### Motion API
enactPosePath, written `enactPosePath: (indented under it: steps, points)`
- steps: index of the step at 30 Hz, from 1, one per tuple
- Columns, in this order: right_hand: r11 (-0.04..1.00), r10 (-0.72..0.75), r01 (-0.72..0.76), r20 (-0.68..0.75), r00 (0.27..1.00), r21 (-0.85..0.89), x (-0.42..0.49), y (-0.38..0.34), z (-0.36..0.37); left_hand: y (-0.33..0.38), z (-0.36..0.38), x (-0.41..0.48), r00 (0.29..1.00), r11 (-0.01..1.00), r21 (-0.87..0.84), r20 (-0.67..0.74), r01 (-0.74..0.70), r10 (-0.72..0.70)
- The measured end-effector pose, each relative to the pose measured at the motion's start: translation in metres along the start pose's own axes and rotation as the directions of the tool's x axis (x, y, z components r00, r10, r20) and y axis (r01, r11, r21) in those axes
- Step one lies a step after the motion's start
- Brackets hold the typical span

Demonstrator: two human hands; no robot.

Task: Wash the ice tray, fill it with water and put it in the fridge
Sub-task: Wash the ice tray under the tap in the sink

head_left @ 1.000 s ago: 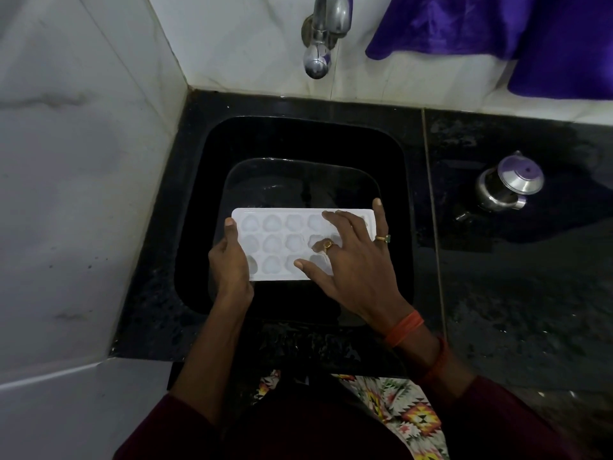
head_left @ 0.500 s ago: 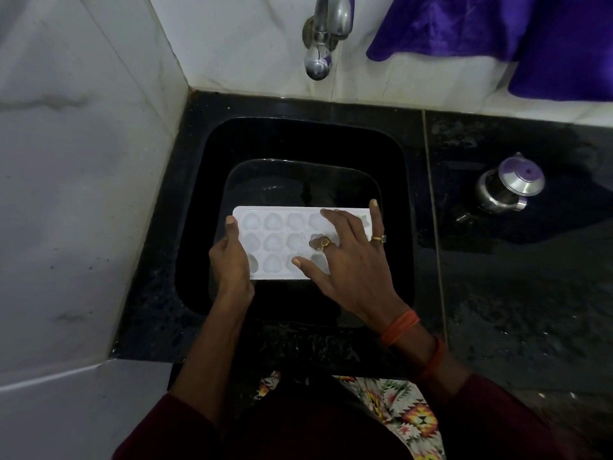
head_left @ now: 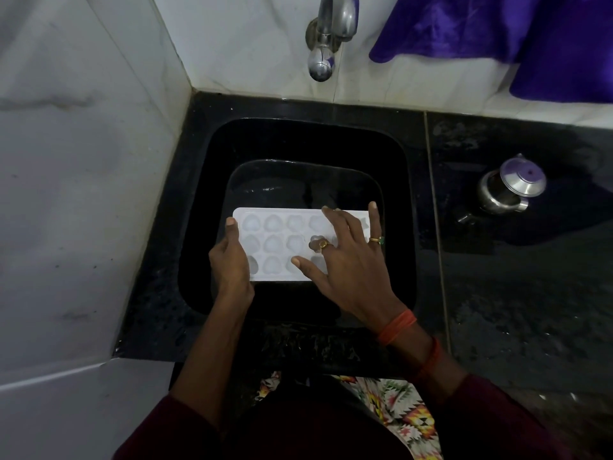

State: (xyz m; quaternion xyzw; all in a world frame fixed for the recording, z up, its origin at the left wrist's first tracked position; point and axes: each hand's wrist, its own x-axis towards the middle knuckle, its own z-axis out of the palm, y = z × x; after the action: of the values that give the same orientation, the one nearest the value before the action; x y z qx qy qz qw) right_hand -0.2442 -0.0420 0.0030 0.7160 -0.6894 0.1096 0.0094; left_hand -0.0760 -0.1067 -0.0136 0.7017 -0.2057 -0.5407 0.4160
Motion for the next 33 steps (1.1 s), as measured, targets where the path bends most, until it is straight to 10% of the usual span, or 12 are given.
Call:
enactPosePath:
  steps: [33]
  points:
    - [0.999, 0.019, -0.019, -0.003, 1.0, -0.048, 0.0054, -0.007, -0.0041, 0.0054, -0.0024, 0.0022, 1.0, 1.0, -0.026, -0.013, -0.002, 0.001]
